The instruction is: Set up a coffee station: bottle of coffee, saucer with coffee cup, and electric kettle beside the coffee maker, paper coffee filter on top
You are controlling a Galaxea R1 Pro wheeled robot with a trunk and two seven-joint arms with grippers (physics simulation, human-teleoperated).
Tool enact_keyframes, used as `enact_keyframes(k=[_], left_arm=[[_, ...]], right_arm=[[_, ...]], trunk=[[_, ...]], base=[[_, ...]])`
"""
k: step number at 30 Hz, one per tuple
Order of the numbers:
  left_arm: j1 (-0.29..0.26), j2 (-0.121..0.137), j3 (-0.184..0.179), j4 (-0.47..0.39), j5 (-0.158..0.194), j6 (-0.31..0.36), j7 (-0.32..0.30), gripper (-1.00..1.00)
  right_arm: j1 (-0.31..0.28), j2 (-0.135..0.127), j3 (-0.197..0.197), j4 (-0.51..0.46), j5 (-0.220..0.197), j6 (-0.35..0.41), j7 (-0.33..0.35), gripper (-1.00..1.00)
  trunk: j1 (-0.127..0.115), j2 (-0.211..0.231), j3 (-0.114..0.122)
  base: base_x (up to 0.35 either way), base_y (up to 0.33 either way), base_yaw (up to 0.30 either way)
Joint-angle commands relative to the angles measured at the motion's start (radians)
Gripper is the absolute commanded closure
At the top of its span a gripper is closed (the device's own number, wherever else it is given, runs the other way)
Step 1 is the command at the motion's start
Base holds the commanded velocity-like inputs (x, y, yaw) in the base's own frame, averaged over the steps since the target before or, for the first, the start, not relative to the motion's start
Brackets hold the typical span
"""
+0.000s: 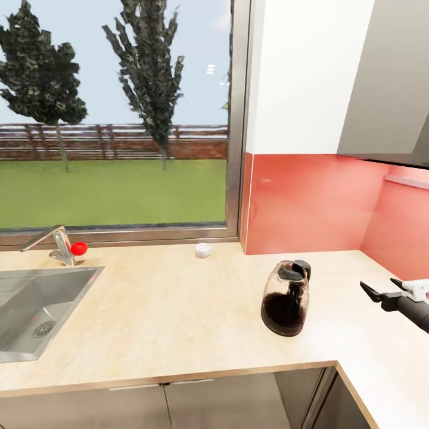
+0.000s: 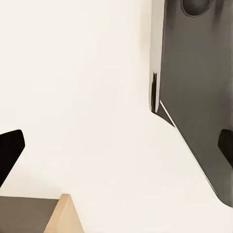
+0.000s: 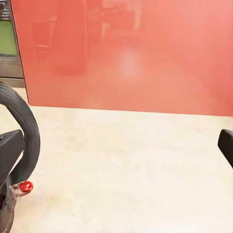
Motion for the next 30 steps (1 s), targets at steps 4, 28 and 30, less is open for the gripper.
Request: enact_keyframes(k=[4, 28, 30], left_arm=[[0.001, 0.0, -0.008, -0.003, 0.01, 0.007, 0.003, -1.0], [0.0, 0.0, -0.008, -0.005, 0.011, 0.007, 0.003, -1.0], [0.0, 0.0, -0.008, -0.005, 0.011, 0.007, 0.003, -1.0]], right_arm=[[0.0, 0.0, -0.001, 0.0, -0.01, 0.008, 0.005, -1.0], [0.0, 0.002, 0.0, 0.0, -0.009, 0.008, 0.005, -1.0], [0.0, 0.002, 0.0, 0.0, -0.009, 0.008, 0.005, -1.0]], trunk=[[0.0, -0.001, 0.0], [0.0, -0.001, 0.0], [0.0, -0.001, -0.001]], base=[[0.117, -0.071, 0.0], [0.065, -0.041, 0.032], [0.156, -0.084, 0.035]])
